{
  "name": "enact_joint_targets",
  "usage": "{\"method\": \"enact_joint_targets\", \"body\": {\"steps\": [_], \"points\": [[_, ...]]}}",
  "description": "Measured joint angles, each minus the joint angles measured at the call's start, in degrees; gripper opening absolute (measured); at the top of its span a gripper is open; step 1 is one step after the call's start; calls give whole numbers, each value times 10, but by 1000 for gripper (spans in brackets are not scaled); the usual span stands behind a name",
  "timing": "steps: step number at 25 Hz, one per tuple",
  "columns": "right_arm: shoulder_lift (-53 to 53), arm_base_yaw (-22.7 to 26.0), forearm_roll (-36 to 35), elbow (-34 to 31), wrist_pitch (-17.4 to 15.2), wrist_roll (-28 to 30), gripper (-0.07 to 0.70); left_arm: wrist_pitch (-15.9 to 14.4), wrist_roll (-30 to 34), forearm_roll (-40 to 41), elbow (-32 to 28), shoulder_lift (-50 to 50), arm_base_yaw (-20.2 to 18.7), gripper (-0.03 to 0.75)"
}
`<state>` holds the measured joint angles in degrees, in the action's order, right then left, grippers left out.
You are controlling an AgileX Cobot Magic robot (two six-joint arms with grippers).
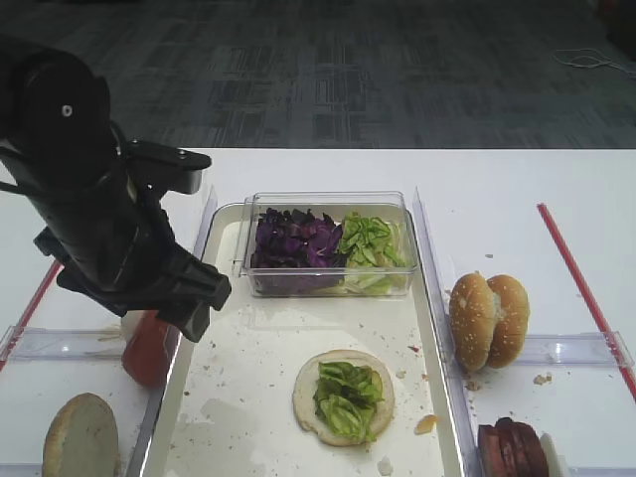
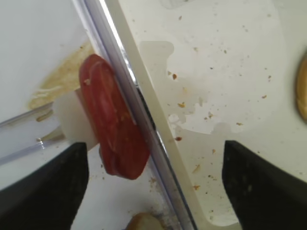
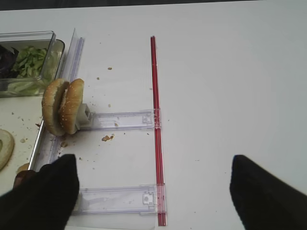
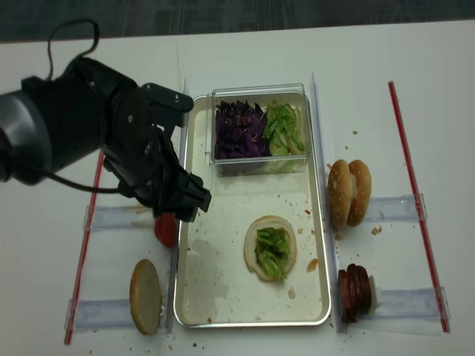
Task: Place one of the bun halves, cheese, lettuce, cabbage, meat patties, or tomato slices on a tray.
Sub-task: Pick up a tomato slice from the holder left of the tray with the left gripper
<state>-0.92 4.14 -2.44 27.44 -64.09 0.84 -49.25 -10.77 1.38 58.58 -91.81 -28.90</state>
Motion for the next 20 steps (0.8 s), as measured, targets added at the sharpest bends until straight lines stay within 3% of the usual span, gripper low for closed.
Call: {"method": "enact_joint_targets", "body": {"steps": [20], "points": [[0,0,0,0,0,0,663,31,-3,-14,4,-55,0,537]]}}
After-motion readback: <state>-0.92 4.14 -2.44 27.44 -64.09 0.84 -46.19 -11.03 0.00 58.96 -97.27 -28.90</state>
